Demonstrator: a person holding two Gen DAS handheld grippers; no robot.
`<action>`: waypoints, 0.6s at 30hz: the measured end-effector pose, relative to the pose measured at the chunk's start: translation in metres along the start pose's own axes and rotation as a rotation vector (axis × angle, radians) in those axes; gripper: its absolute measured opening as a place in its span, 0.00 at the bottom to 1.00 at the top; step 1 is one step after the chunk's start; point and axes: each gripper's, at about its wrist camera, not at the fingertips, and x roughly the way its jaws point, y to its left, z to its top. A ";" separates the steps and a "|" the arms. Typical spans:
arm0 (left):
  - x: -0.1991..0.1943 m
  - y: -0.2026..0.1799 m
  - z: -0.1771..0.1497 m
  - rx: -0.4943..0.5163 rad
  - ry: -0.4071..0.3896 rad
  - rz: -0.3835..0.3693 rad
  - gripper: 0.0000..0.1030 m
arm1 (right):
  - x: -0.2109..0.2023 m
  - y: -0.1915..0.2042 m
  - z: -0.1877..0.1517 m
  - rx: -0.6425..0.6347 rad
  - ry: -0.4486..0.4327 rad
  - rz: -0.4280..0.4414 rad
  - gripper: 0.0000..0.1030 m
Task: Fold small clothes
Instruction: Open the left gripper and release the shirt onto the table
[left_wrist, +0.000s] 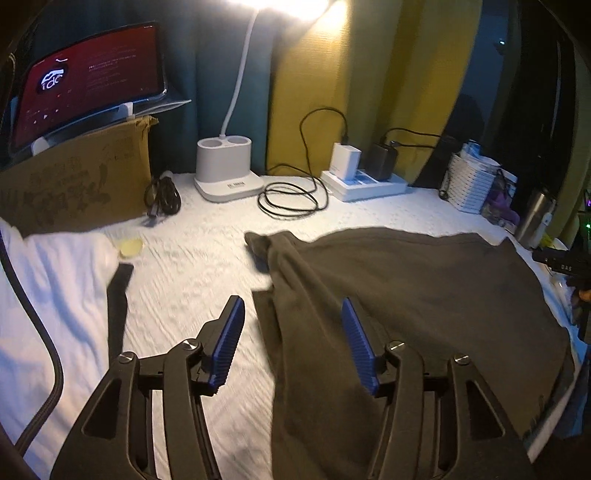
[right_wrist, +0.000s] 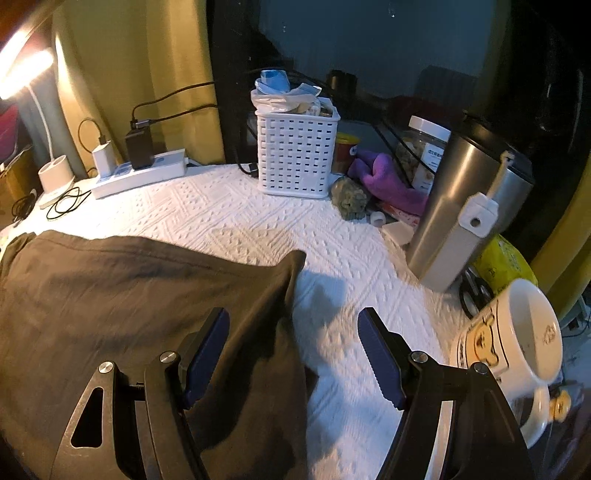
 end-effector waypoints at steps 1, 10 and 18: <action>-0.003 -0.002 -0.004 -0.001 0.000 -0.007 0.55 | -0.004 0.001 -0.004 0.001 -0.002 0.002 0.72; -0.030 -0.016 -0.029 0.008 -0.006 -0.038 0.61 | -0.031 0.002 -0.032 0.014 -0.019 0.004 0.72; -0.050 -0.023 -0.050 0.014 0.034 -0.033 0.68 | -0.070 -0.011 -0.071 0.041 -0.018 -0.011 0.72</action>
